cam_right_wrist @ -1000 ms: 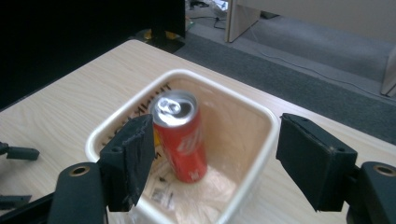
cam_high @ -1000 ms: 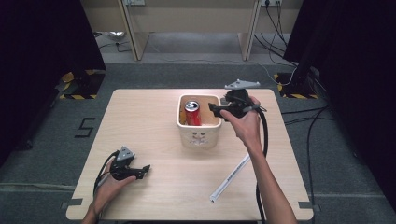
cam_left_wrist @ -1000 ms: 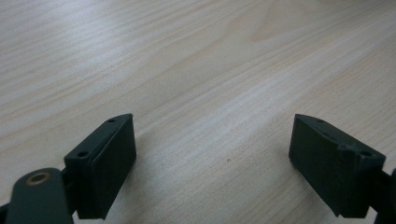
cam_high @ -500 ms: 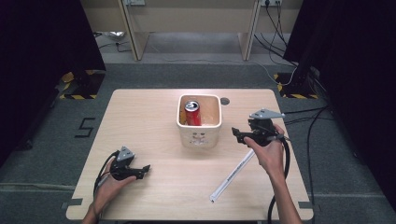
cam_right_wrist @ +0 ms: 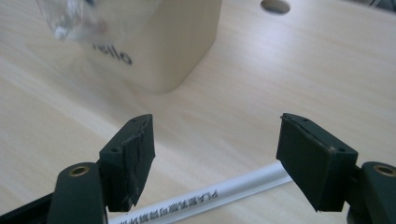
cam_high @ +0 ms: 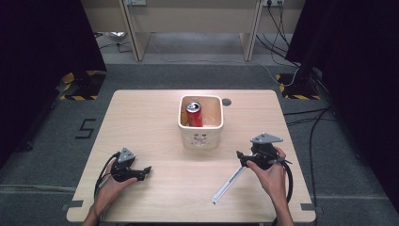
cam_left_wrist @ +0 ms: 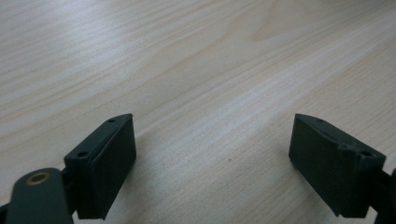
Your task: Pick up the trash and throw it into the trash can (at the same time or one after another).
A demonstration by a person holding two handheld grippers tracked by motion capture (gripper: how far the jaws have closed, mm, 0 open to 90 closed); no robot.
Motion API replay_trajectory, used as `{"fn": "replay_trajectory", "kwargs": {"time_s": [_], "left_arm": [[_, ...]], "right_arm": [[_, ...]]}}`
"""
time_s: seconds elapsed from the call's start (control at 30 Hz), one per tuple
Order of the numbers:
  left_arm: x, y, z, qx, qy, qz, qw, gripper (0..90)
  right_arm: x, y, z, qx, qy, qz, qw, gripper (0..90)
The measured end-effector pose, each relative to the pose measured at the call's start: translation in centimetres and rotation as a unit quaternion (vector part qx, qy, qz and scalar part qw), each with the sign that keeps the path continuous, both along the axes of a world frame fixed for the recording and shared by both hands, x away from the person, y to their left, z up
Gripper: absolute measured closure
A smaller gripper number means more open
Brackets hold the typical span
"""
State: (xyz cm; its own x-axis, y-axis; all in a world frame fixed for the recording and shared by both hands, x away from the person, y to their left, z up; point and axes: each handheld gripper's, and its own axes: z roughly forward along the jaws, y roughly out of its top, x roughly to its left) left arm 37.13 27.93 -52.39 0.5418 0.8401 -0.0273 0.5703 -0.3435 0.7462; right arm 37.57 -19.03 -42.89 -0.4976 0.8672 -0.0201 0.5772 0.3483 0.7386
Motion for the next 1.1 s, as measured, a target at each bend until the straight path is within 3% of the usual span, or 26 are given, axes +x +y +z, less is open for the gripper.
{"fn": "replay_trajectory", "kwargs": {"time_s": [0.2,0.37,0.6,0.73,0.87,1.1], "left_arm": [[0.0,0.0,0.0,0.001,0.000,0.000,1.0000,14.3],[0.0,0.0,0.0,0.001,0.000,0.000,1.0000,14.3],[0.0,0.0,0.0,0.004,0.001,-0.001,1.0000,14.1],[0.0,0.0,0.0,0.004,0.001,-0.001,1.0000,14.1],[0.0,0.0,0.0,0.003,0.001,-0.001,1.0000,14.1],[0.0,0.0,0.0,0.003,0.001,-0.001,1.0000,14.1]], "right_arm": [[-1.2,-0.2,-3.8,0.024,0.029,-0.013,0.9992,29.2],[-1.8,0.4,-6.0,0.024,0.039,-0.012,0.9989,29.7],[-2.1,0.8,-7.2,0.027,0.050,-0.020,0.9982,29.6],[-2.0,1.0,-7.7,0.002,0.052,-0.024,0.9984,29.8],[-1.9,0.6,-7.8,-0.007,0.046,-0.028,0.9985,32.5],[-0.7,-1.0,-7.8,-0.005,0.037,-0.030,0.9988,48.3]]}}
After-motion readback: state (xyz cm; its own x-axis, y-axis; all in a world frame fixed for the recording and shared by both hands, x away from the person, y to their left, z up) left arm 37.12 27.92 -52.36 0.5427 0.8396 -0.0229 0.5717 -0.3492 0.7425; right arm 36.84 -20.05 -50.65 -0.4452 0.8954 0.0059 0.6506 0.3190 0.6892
